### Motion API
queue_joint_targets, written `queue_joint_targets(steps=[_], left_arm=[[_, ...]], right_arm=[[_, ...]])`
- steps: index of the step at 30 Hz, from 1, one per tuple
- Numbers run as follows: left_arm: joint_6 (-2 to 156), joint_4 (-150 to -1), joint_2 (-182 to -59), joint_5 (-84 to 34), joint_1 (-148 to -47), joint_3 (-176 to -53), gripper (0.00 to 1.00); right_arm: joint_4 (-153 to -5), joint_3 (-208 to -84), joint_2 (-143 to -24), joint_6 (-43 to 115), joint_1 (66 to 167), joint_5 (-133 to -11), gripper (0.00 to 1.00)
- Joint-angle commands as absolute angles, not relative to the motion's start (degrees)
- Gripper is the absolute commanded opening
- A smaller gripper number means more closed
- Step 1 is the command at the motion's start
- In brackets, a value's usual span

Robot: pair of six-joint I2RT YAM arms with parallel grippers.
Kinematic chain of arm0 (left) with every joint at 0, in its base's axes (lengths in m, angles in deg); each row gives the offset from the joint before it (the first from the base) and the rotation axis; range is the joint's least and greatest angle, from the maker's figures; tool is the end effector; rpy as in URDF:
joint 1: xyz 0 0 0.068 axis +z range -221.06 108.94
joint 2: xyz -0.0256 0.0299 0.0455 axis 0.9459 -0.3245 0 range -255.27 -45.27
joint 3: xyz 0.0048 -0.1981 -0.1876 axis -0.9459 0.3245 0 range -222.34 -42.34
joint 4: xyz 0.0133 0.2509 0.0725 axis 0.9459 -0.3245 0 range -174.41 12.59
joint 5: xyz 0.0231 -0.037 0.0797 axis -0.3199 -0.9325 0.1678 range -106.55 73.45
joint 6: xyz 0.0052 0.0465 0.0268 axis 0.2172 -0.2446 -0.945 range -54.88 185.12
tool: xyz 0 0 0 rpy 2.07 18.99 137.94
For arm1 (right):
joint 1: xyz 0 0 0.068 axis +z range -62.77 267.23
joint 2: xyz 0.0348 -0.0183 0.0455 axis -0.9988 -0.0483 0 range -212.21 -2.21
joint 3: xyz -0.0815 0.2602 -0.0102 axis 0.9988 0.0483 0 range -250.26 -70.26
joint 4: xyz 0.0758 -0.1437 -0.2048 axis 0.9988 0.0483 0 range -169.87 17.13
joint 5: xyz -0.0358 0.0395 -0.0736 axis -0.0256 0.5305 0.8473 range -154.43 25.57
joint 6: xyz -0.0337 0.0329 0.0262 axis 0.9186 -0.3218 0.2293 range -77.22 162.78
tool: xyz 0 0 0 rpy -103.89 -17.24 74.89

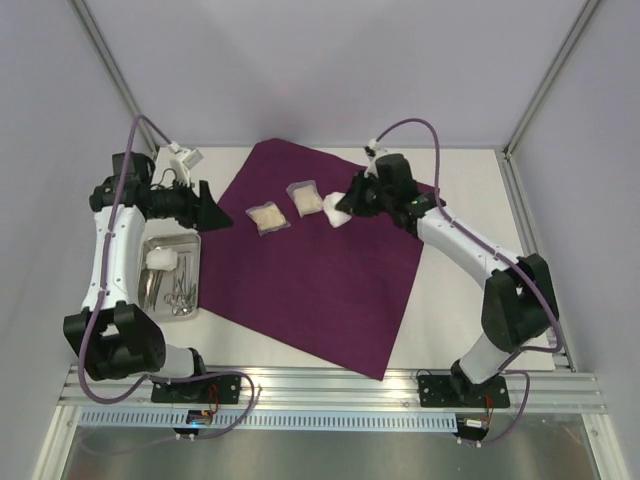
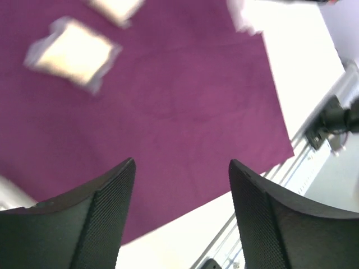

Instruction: Prepare the surgical pack

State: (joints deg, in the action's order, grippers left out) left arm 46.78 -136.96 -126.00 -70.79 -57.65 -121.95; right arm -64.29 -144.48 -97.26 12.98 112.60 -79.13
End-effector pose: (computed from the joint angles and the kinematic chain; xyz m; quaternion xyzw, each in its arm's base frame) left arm 0.2693 0.0347 0.3467 0.1523 0.8553 -0.3626 0.3373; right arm 0.3401 0.1712 0.2811 -0.0233 0.8868 0.3083 0.3434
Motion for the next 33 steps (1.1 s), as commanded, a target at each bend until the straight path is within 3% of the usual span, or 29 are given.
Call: queue_joint_targets(steps=[1,9,11,13,24,27,33], left_arm=[[46.92,-135.17,-121.48,-75.53,-65.14,-124.26,0.78],[54.75,-123.55,-116.03,-74.2,-67.64,-117.41,0.82],[55.54,-121.62,-115.32,-77.17,-67.72,-116.44,0.87],[56.07,-119.43,-114.01,-78.86,-68.07,-114.42,0.92],[61.5,-109.25,-112.24,-81.32,-68.6,-111.34,0.94],[70.9,-102.65,-113.03,-84.14,-68.6,-109.41,0.88],[73.38,-97.36,-113.39,-84.84,-68.51,-109.4,0.62]], right_arm=[[-72.81,-144.96,-94.15,8.34,121.23,-71.38,0.0],[-81.19,-151.2,-94.32,9.3,133.37,-69.79,0.0],[-81.1,-152.08,-94.76,9.65,135.21,-69.61,0.01],[-81.18,-152.79,-95.11,9.91,136.36,-69.52,0.01],[-81.46,-155.07,-94.94,11.23,138.91,-72.68,0.0],[-81.36,-154.81,-94.24,11.58,138.91,-73.3,0.01],[-81.01,-154.46,-93.35,12.46,138.82,-74.8,0.01]])
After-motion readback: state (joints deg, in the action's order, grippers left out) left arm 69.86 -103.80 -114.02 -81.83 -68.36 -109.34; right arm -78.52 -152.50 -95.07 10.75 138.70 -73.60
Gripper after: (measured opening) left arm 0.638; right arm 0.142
